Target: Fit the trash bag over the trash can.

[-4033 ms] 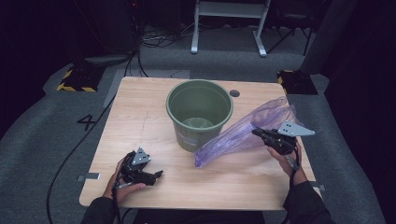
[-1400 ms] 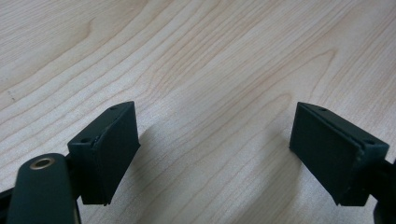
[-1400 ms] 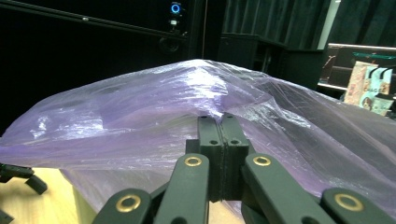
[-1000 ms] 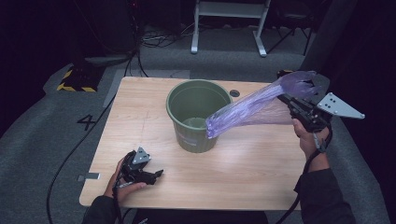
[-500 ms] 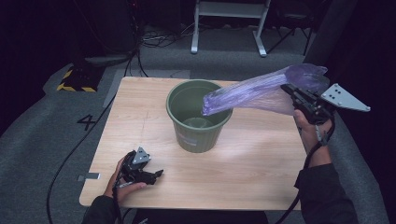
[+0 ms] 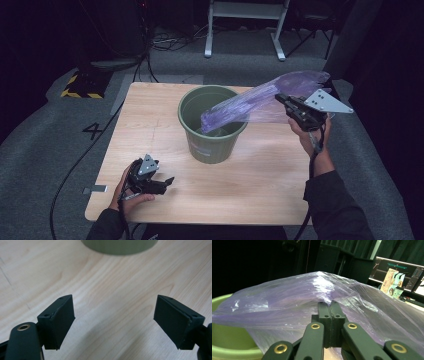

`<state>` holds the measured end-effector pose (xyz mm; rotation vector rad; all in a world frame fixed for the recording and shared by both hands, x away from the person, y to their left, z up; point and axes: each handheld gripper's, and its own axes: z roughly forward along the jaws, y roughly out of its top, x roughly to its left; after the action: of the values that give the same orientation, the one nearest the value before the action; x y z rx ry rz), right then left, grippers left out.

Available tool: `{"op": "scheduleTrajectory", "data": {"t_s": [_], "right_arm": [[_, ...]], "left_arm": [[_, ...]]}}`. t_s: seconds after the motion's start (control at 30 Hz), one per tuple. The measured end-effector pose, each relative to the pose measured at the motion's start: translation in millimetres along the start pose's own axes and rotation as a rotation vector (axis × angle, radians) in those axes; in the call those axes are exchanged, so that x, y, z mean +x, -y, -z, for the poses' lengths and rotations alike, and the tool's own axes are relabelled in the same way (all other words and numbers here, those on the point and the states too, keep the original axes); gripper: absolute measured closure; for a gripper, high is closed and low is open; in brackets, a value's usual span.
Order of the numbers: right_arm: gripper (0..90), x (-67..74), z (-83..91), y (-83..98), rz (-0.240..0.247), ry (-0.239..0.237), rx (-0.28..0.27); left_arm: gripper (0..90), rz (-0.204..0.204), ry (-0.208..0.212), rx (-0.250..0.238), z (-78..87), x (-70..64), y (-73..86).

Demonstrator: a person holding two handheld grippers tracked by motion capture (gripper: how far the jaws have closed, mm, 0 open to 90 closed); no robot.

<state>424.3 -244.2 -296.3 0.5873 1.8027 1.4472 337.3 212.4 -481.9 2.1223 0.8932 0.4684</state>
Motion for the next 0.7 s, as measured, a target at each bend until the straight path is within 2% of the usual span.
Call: {"op": "scheduleTrajectory", "data": {"t_s": [0.1,0.3,0.53,0.7], "right_arm": [[90.0,3.6,-3.9,1.6,0.007,-0.004,0.01],[90.0,13.8,-13.7,5.0,0.032,-0.003,0.041],[90.0,22.7,-20.6,7.2,0.054,-0.027,0.058],[89.9,28.6,-24.6,11.8,0.057,-0.049,0.069]], "left_arm": [[16.9,0.002,-0.002,-0.034,5.9,-2.8,-5.8],[17.5,-0.02,0.003,-0.097,15.2,-10.7,-20.0],[18.6,-0.02,-0.016,-0.179,30.8,-13.6,-36.3],[18.6,-0.023,-0.022,-0.22,39.8,-12.4,-47.3]]}}
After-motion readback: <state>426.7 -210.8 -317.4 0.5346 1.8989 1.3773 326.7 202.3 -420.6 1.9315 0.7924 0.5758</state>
